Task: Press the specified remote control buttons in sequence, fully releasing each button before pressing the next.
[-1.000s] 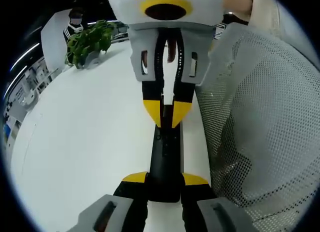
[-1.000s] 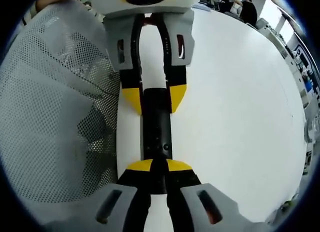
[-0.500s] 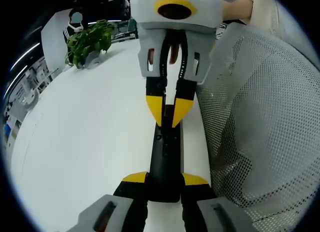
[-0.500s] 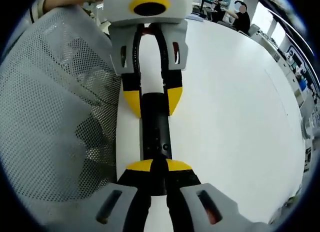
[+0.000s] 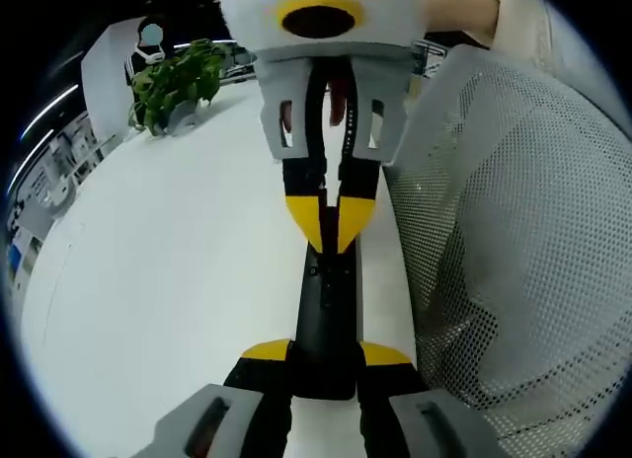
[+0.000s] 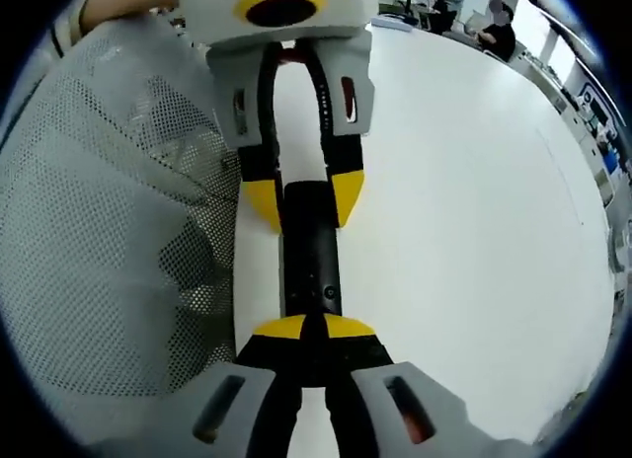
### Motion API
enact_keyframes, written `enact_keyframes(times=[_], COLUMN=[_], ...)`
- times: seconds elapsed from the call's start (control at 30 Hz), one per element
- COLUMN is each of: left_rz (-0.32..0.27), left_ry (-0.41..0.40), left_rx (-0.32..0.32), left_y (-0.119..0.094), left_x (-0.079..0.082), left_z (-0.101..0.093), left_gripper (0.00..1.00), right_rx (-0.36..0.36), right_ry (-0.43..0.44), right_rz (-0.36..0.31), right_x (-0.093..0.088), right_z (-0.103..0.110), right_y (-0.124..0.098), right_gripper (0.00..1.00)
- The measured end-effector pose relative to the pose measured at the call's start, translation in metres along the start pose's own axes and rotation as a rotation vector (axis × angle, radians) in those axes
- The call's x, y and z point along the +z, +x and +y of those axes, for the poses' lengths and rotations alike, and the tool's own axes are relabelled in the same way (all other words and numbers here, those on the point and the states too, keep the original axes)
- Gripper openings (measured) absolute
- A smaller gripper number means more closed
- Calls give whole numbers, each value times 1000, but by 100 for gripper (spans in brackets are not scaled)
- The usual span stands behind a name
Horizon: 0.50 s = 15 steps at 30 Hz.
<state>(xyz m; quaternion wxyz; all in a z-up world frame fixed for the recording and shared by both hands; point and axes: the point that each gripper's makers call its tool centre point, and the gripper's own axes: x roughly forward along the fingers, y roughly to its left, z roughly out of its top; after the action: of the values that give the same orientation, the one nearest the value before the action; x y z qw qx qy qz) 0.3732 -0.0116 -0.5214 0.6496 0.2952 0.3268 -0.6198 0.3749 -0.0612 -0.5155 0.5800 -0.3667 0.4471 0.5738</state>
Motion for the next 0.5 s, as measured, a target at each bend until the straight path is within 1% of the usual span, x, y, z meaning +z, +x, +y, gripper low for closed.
enact_keyframes(times=[0.1, 0.27, 0.33, 0.37, 0.5], left_rz=[-1, 7, 6, 5, 1], left_ry=[0, 4, 4, 4, 1], left_rx=[0, -1, -1, -1, 0], left_y=[0, 0, 0, -1, -1], left_x=[0, 0, 0, 0, 0], left_z=[0, 0, 0, 0, 0], left_gripper=[24, 24, 24, 24, 24], right_rx=[-12, -45, -59, -69, -71], right_ry=[-12, -24, -19, -37, 17], right_rz=[11, -23, -25, -26, -73], right_x=[0, 0, 1, 1, 0], right_z=[2, 4, 4, 4, 2], right_y=[0, -1, -1, -2, -3], right_gripper=[3, 3, 3, 3, 3])
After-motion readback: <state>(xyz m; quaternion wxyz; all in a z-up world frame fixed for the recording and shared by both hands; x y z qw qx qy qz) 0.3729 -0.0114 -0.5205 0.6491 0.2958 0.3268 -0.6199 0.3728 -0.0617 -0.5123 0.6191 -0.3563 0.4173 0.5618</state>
